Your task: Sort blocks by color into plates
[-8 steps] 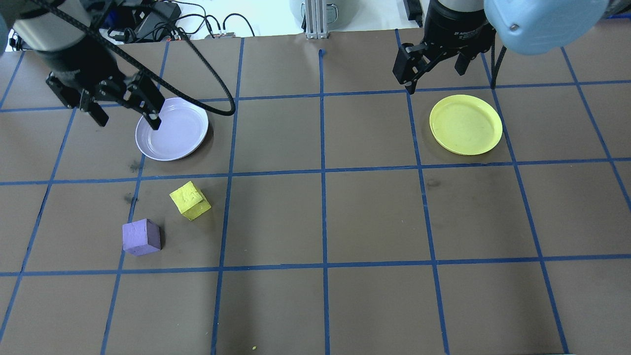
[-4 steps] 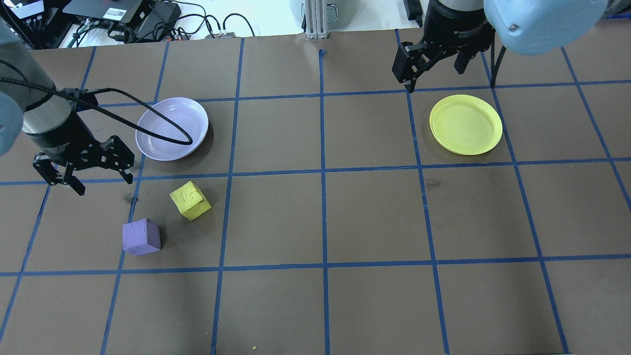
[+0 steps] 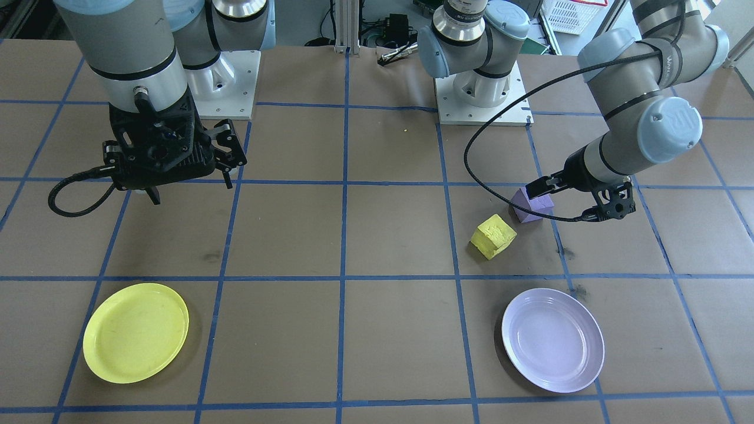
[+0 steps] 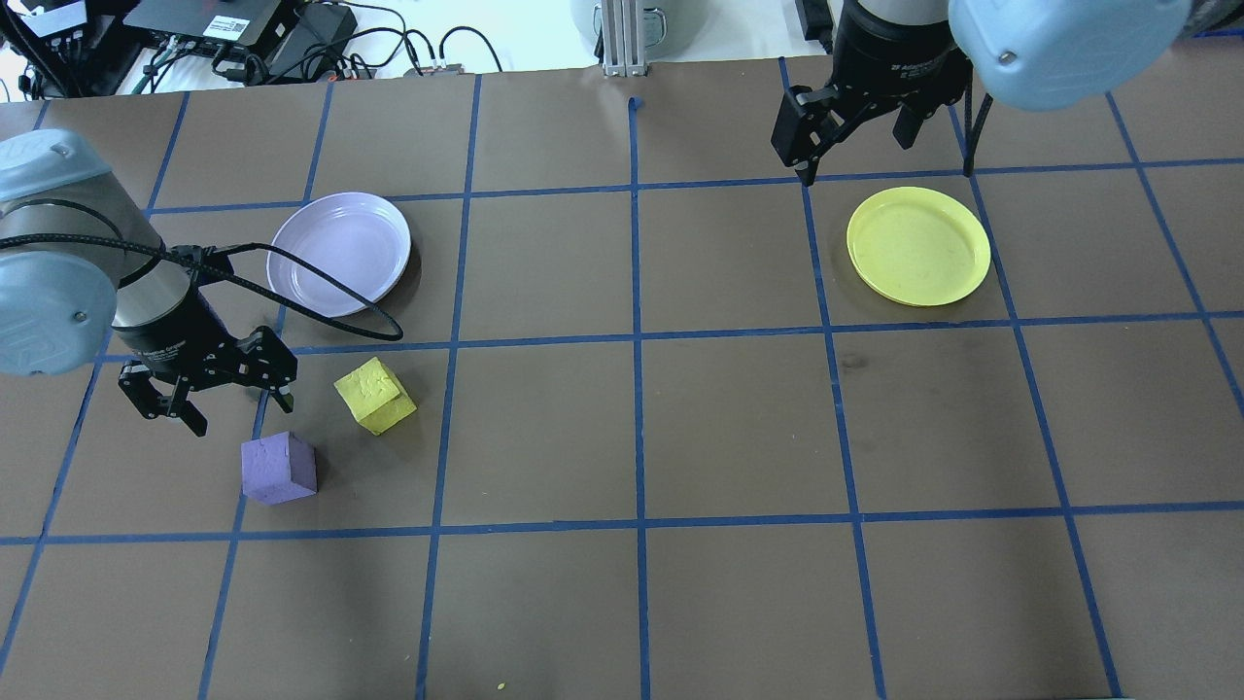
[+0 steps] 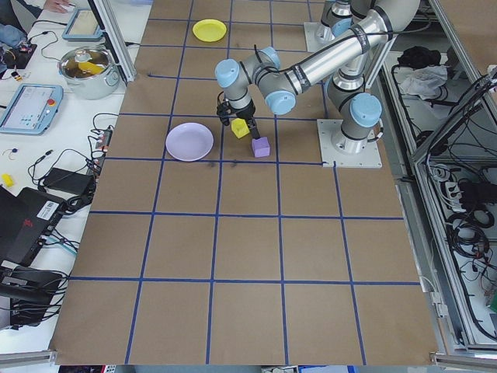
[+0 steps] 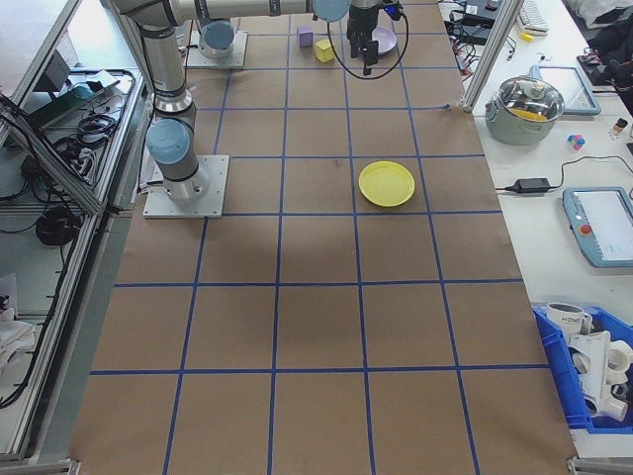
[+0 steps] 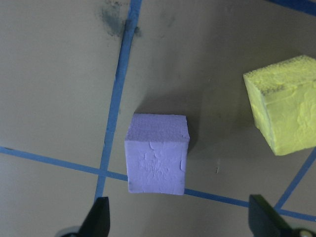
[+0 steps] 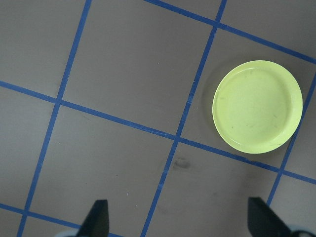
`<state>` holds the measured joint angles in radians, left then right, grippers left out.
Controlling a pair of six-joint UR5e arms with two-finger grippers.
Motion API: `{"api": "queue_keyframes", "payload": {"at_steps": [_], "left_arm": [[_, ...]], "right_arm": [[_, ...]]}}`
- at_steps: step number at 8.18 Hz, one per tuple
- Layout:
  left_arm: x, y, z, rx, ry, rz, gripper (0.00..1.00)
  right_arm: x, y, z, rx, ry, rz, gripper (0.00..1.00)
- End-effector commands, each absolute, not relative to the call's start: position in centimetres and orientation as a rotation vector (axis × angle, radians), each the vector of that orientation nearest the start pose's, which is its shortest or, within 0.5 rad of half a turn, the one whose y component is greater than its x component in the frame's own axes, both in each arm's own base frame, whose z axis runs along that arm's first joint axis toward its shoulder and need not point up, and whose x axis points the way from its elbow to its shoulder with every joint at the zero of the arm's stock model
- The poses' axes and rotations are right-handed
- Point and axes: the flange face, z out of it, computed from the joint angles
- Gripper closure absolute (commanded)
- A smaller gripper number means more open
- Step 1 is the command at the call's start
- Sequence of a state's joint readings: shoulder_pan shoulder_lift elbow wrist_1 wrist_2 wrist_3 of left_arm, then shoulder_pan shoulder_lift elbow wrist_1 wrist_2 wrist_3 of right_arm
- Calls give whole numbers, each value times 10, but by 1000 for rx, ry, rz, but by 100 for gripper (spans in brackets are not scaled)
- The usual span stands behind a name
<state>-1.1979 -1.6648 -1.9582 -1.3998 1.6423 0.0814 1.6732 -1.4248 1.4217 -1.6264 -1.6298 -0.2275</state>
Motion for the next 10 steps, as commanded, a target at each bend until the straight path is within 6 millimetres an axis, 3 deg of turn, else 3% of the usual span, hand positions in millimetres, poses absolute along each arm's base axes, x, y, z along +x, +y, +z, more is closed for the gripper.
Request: {"api": "queue_keyframes", "payload": {"at_steps": [1, 3, 5, 10], "left_arm": [[53, -468, 259, -358, 3089, 558, 0], [52, -467, 250, -372, 3090, 588, 0], [54, -470, 220, -342, 3098, 606, 0], [53, -456, 201, -323, 3098, 683, 0]], "right_arm": [[183, -544, 488, -521, 3159, -78, 0], [184, -544, 488, -521, 3158, -80, 0], [184, -544, 487, -523, 3158, -78, 0], [184, -545, 487, -520, 3158, -85, 0]]}}
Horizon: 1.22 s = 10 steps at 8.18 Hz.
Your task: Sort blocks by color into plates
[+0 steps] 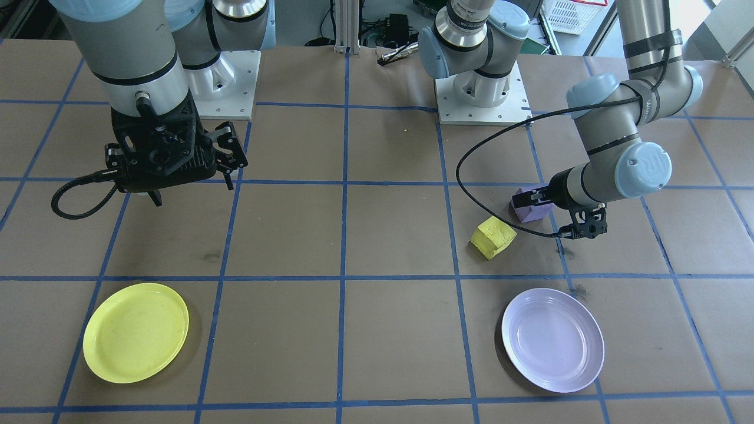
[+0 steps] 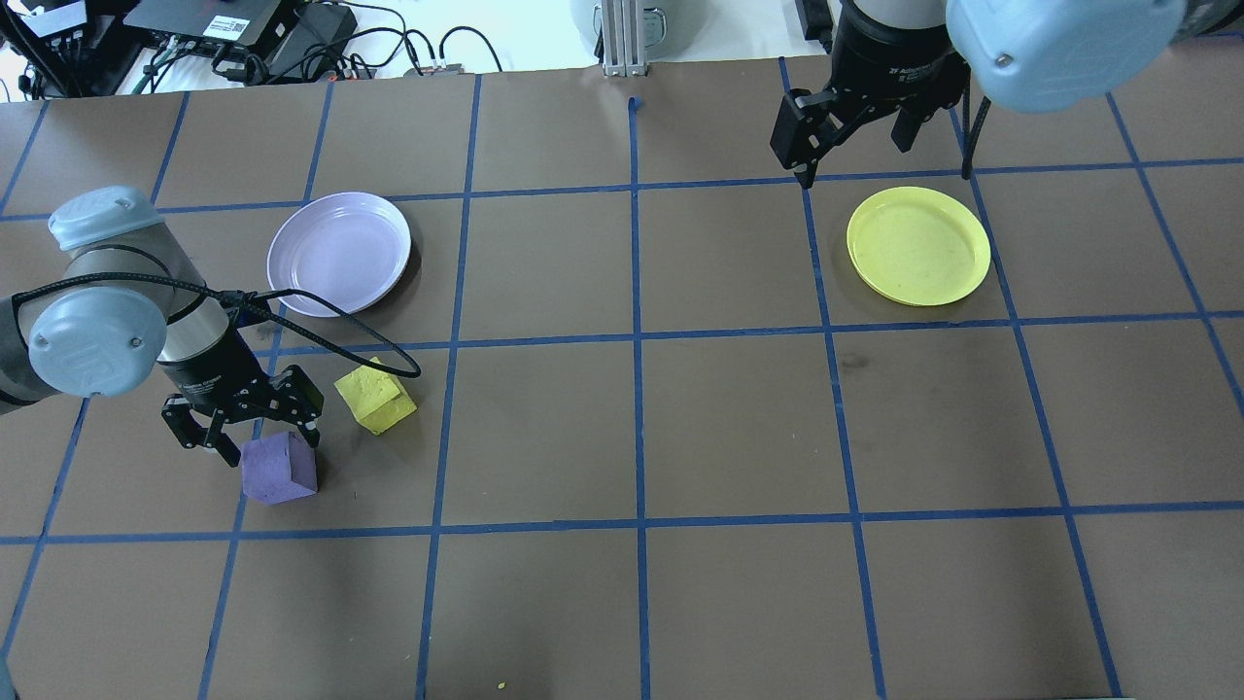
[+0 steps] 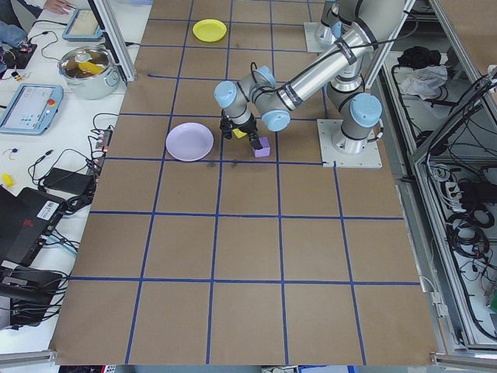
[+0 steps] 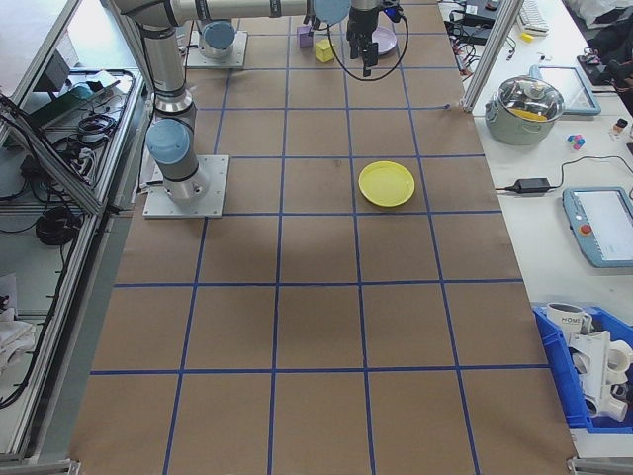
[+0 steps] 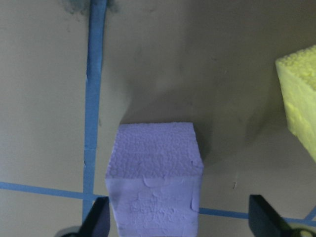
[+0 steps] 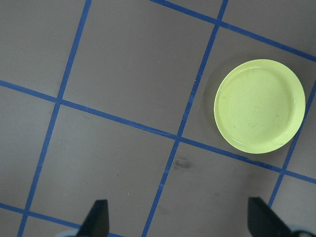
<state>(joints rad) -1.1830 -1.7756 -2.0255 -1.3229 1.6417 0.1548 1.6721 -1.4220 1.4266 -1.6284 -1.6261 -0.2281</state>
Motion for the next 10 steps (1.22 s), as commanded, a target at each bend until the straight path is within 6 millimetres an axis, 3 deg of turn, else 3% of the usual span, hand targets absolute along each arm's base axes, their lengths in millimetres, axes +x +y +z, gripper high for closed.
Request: {"api": "queue_keyframes", "payload": {"at_steps": [1, 3, 4, 9, 10], "left_arm": [[61, -454, 199, -317, 3104, 693, 0], [73, -451, 186, -296, 3123, 733, 1], [75, -454, 179, -297, 3123, 724, 9], [77, -457, 181, -277, 3123, 709, 79], [80, -455, 190, -186, 3107, 705, 100]], "right_arm": [[184, -545, 487, -520, 3158, -87, 0], [184, -545, 488, -515, 3157, -92, 0], [184, -545, 487, -515, 3159, -90, 0], [184, -546, 487, -518, 3159, -95, 0], [184, -545, 488, -518, 3159, -97, 0]]}}
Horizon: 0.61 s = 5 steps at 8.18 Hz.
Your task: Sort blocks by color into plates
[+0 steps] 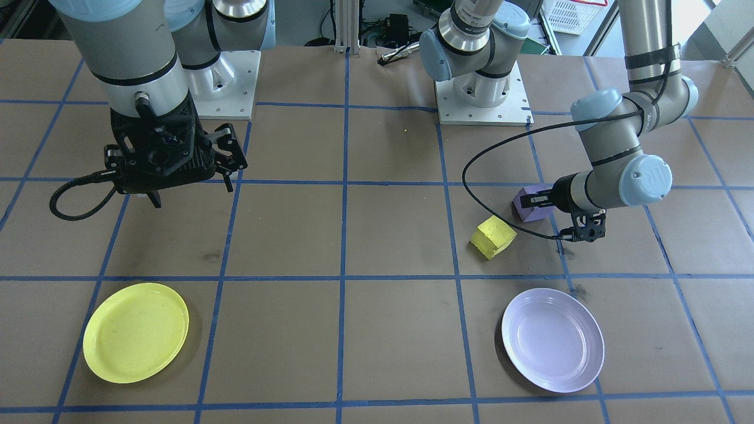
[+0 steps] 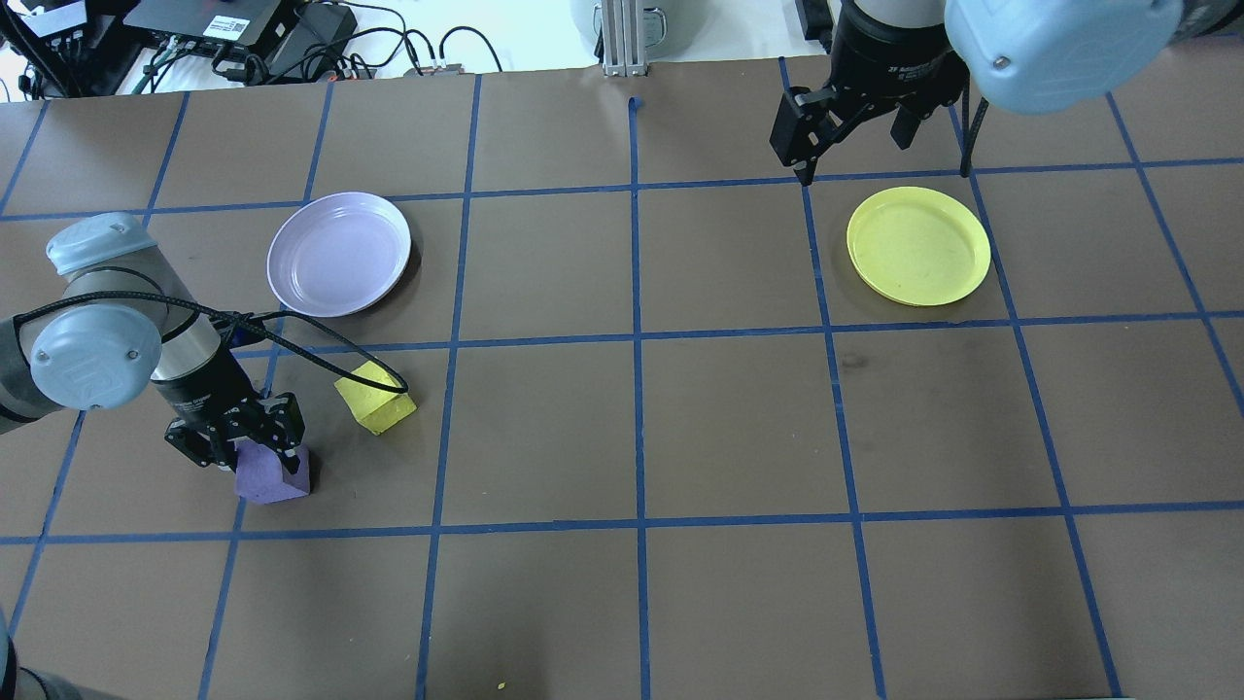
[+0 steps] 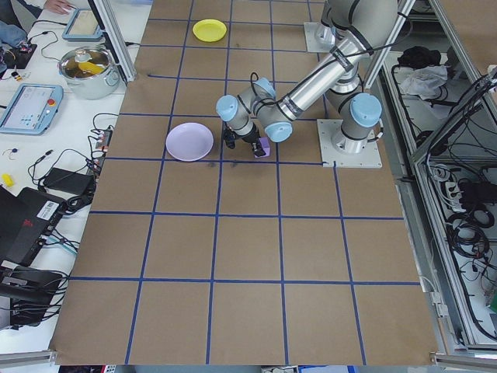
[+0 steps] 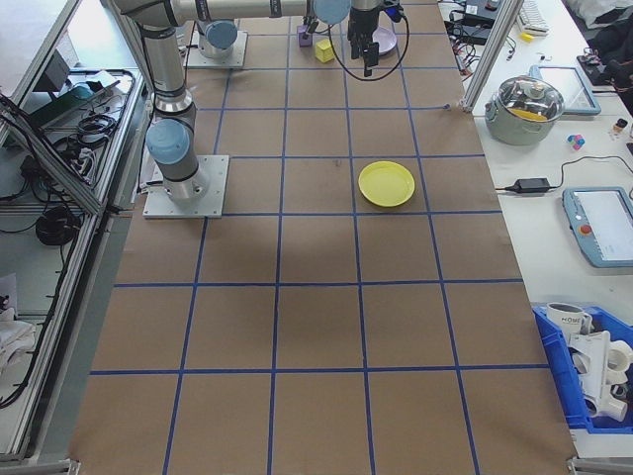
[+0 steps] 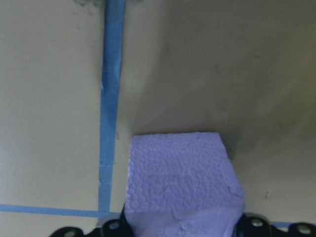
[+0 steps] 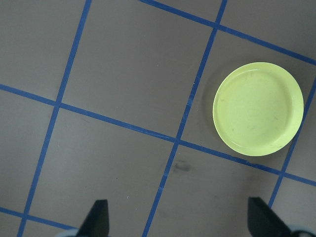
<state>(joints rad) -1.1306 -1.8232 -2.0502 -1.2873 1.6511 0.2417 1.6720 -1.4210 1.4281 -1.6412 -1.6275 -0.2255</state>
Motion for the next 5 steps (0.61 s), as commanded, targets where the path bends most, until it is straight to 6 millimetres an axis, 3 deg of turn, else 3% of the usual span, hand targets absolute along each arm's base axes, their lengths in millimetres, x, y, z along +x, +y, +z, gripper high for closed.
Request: {"api": "queue_keyframes", "payload": {"at_steps": [1, 2, 3, 4, 5], "left_arm": [[81, -457, 195, -163, 3113, 686, 100], [83, -463, 216, -129, 3123, 645, 100], [89, -482, 253, -126, 3126, 594, 100], [99, -515, 297, -117, 3127, 531, 100], [107, -552, 326, -110, 3160, 513, 100]], "right_arm": [[184, -546, 487, -520, 3158, -95, 0], [184, -546, 487, -518, 3159, -95, 0], [184, -546, 487, -520, 3158, -95, 0], [184, -546, 487, -520, 3158, -97, 0], [184, -546, 487, -520, 3158, -97, 0]]}}
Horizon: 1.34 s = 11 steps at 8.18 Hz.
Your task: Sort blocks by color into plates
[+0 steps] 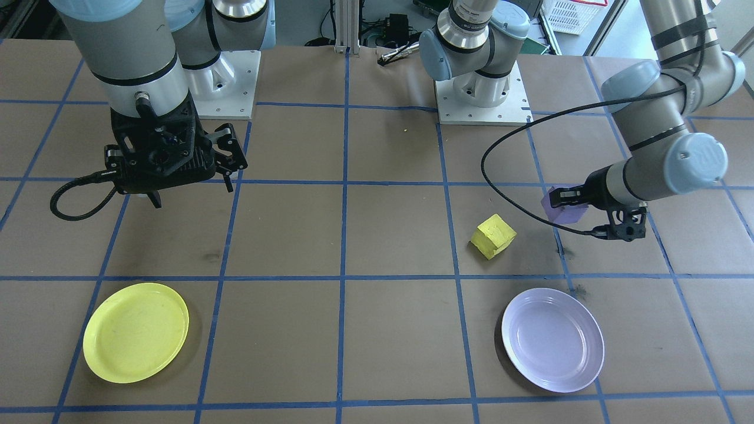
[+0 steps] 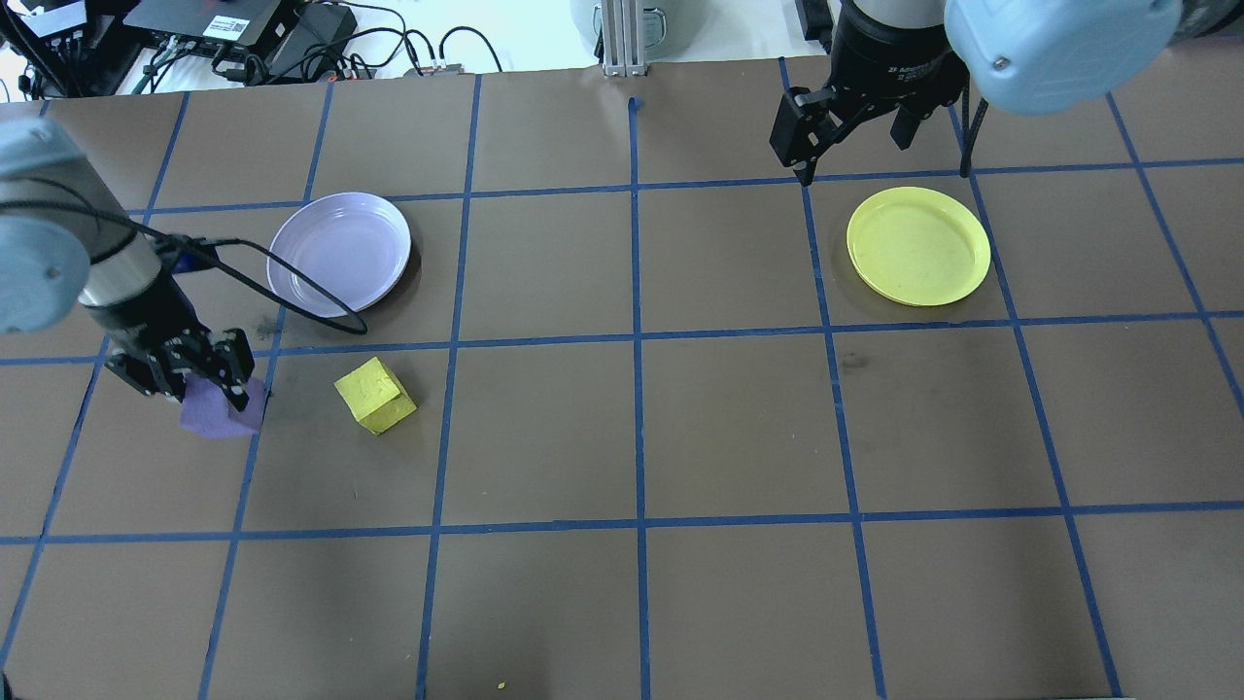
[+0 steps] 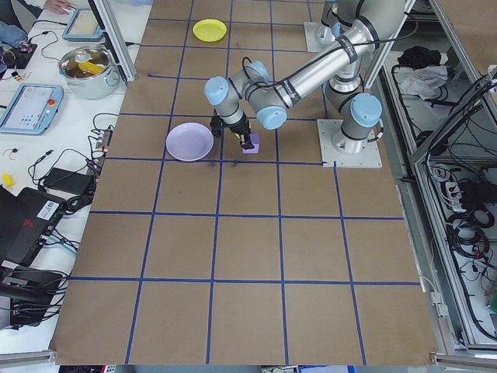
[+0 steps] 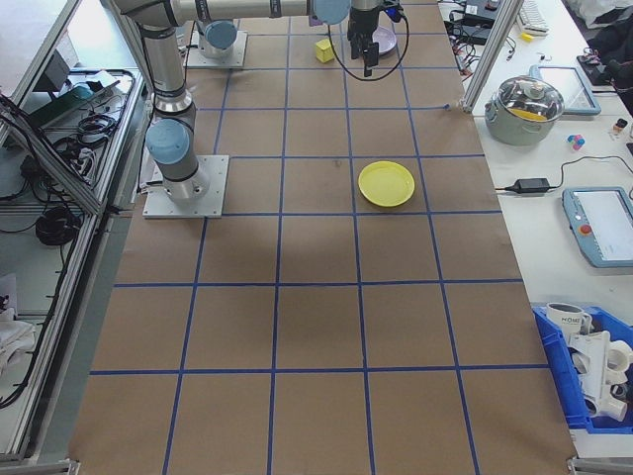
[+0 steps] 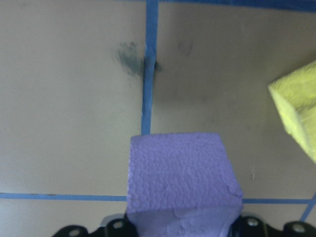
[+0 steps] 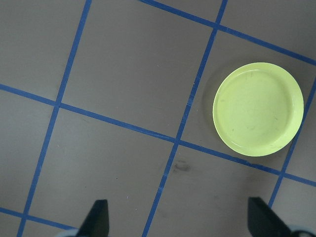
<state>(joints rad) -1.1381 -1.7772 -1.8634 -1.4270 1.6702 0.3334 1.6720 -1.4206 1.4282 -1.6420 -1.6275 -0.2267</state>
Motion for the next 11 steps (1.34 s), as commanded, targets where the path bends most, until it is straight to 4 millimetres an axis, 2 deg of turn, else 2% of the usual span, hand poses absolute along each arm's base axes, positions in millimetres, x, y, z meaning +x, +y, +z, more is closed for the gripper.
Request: {"api": "queue_keyframes", "payload": {"at_steps": [1, 3, 5, 6, 7, 10, 11], "left_arm": [[105, -594, 337, -84, 3200, 472, 100], [76, -671, 320, -32, 3306, 380, 100], [59, -706, 291, 41, 3287, 267, 100], [53, -715, 267, 59, 3284, 273, 100], [46, -722, 253, 80, 3280, 258, 100], [39, -723, 239, 102, 3224, 308, 100], [40, -727, 241, 110, 3220, 255, 89]], "right_arm": [[184, -545, 488, -520, 3158, -100, 0], [184, -546, 487, -520, 3158, -97, 0], [183, -547, 489, -522, 3161, -121, 0], [183, -548, 489, -519, 3159, -126, 0], [183, -549, 488, -520, 3162, -129, 0], [183, -549, 488, -522, 3160, -129, 0], [183, -549, 487, -522, 3160, -126, 0]]}}
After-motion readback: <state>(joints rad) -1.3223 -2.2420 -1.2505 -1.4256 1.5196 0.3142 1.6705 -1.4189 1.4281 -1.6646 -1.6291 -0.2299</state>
